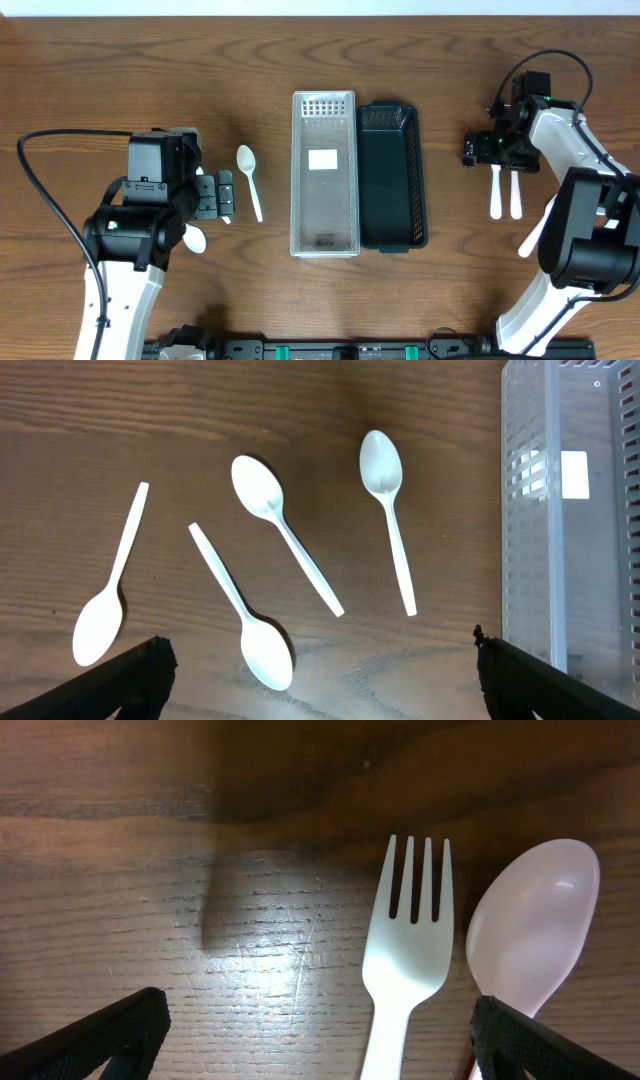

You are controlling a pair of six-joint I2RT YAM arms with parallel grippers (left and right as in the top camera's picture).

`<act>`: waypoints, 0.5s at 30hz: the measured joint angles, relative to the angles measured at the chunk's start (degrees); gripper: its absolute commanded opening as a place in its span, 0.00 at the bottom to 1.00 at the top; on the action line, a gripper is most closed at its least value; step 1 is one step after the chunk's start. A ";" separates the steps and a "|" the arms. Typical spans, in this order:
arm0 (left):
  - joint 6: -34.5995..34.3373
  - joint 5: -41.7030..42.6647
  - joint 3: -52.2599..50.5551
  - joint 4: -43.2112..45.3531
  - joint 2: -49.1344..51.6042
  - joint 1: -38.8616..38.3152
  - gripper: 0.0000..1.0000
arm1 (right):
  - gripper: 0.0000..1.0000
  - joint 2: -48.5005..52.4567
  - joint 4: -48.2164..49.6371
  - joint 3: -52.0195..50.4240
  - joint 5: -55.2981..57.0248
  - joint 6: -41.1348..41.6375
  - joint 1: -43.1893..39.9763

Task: Pack container
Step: 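Move the right gripper above the white fork and spoon, then lower the right gripper and grasp the white fork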

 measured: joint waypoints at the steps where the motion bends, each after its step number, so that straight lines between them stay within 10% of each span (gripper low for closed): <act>1: 0.00 0.00 0.00 0.00 0.00 0.00 0.98 | 0.99 0.00 0.24 -0.04 0.00 -0.04 0.00; 15: 0.00 0.00 0.00 0.00 0.00 0.00 0.98 | 0.99 0.00 1.25 -0.44 0.02 -0.26 0.00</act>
